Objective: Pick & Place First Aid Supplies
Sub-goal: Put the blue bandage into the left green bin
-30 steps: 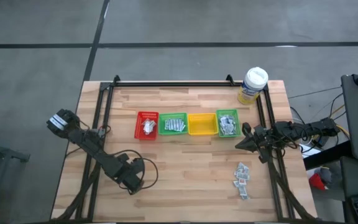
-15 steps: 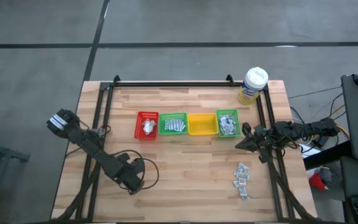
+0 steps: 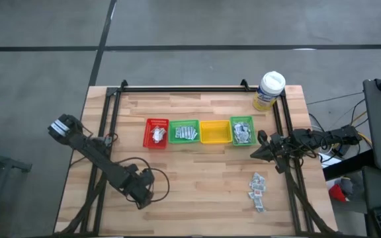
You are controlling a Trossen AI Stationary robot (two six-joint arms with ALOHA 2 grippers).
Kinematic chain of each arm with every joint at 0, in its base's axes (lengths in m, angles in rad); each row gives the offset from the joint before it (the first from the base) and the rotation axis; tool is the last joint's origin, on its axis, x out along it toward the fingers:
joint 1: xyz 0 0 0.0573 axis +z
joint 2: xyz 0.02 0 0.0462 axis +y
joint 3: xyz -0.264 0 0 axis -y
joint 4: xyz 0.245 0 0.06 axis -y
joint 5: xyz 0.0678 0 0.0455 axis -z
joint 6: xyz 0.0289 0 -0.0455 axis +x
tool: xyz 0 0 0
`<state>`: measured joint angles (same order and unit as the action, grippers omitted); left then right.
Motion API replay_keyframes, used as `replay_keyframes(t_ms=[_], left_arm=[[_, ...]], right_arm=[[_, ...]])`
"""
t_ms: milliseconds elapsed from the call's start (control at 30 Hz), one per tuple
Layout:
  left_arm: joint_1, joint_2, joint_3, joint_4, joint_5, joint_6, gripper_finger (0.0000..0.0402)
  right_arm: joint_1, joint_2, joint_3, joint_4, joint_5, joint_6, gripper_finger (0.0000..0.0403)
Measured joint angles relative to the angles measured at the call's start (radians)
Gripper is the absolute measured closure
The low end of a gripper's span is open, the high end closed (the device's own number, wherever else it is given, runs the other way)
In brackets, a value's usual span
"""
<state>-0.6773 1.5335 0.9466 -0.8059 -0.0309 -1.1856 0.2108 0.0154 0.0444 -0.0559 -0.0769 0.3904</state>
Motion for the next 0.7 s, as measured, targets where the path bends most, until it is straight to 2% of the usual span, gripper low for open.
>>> replay_keyframes(t_ms=[400, 700], left_arm=[[0.000, 0.006, -0.011, 0.010, -0.013, -0.043, 0.0293], [-0.001, 0.007, -0.055, 0.065, -0.016, -0.074, 0.0280]], right_arm=[[0.000, 0.000, 0.000, 0.000, 0.000, 0.001, 0.0394], [0.000, 0.000, 0.000, 0.000, 0.000, 0.002, 0.0394]])
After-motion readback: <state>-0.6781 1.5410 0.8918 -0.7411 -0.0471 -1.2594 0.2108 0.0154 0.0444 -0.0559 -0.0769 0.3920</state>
